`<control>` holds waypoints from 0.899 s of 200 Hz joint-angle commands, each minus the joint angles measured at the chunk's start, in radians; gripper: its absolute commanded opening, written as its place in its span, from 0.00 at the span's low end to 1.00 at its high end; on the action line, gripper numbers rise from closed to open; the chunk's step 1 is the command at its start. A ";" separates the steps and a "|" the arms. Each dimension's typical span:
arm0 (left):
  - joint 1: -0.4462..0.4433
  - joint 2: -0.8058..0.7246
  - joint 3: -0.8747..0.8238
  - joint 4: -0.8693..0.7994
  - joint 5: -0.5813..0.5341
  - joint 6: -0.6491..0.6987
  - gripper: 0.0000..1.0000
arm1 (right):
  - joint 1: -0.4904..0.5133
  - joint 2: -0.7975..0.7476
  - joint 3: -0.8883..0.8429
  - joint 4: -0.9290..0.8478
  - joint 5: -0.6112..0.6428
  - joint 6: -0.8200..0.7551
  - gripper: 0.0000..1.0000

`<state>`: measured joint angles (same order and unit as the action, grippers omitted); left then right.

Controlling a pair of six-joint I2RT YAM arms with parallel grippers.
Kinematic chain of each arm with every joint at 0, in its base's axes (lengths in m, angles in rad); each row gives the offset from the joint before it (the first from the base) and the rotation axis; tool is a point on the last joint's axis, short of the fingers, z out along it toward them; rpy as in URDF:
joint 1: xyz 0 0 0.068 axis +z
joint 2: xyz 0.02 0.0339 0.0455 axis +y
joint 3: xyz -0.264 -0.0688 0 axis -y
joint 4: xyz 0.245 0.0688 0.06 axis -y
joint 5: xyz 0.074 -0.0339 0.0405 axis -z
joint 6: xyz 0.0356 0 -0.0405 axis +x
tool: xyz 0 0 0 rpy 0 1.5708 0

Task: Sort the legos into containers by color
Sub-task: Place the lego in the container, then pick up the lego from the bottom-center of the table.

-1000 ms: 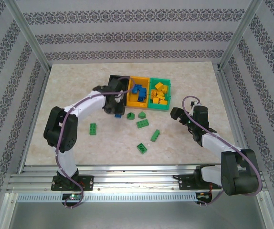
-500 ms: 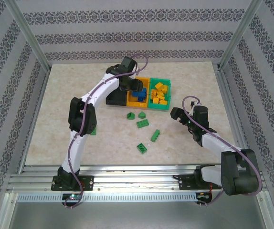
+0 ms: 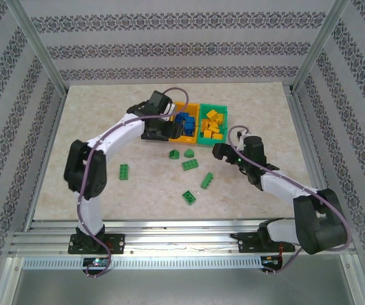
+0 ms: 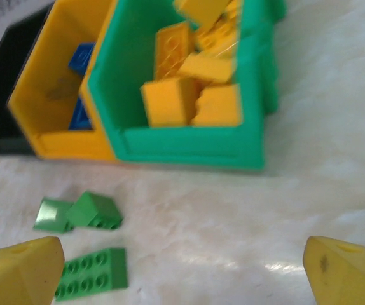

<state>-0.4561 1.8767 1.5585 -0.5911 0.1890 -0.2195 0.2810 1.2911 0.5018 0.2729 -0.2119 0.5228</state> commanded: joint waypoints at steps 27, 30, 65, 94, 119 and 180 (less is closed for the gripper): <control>0.049 -0.263 -0.344 0.310 -0.013 -0.009 0.67 | 0.252 0.009 -0.021 -0.161 0.150 0.065 0.90; 0.054 -0.273 -0.359 0.317 -0.013 -0.009 0.67 | 0.265 0.007 -0.022 -0.175 0.161 0.069 0.89; 0.104 -0.354 -0.515 0.420 -0.005 -0.013 0.67 | 0.367 -0.019 -0.020 -0.319 0.288 0.110 0.85; 0.141 -0.400 -0.606 0.480 0.009 -0.020 0.67 | 0.395 -0.003 -0.020 -0.359 0.306 0.153 0.74; 0.148 -0.435 -0.682 0.538 0.003 -0.020 0.67 | 0.441 0.076 0.021 -0.344 0.303 0.188 0.64; 0.181 -0.482 -0.828 0.636 -0.015 -0.043 0.67 | 0.555 0.287 0.266 -0.447 0.354 0.131 0.15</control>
<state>-0.3012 1.4418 0.7929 -0.0574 0.1791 -0.2317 0.7761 1.4990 0.6456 -0.1299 0.1299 0.6968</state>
